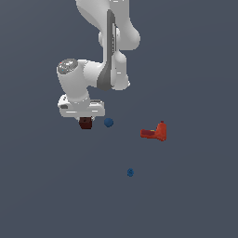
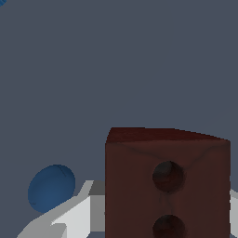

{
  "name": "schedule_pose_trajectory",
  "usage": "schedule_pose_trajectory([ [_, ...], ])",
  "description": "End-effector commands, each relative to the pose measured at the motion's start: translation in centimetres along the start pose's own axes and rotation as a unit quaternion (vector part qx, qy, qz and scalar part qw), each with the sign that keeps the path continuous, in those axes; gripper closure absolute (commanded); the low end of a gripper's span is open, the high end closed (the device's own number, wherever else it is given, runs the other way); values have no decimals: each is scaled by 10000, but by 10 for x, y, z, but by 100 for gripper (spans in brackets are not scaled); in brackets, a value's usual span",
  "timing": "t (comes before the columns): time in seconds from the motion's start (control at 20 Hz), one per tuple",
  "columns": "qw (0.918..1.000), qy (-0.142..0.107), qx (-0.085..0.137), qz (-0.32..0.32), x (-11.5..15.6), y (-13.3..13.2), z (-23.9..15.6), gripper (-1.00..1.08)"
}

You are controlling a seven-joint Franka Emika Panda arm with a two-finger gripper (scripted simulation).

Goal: Pick up a designated object from a clutter of objects.

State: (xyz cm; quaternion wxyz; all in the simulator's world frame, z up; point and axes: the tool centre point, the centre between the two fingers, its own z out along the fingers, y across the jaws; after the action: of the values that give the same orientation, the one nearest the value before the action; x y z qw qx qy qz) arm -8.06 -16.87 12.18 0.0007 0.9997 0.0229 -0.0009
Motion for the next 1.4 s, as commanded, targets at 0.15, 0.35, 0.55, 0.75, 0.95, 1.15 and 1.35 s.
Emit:
schedule_pose_trajectory([
  [0.15, 10000, 4, -10, 3, 31, -8, -46, 108],
  [0.35, 10000, 4, -10, 3, 55, -14, -80, 108],
  [0.55, 10000, 4, -7, 1, 79, -21, -113, 108],
  [0.75, 10000, 5, -4, 0, 100, -26, -143, 108],
  [0.95, 10000, 6, -1, -2, 120, -31, -169, 108],
  [1.15, 10000, 6, -1, -2, 138, -35, -193, 108],
  [1.35, 10000, 7, 2, -3, 155, -38, -215, 108],
])
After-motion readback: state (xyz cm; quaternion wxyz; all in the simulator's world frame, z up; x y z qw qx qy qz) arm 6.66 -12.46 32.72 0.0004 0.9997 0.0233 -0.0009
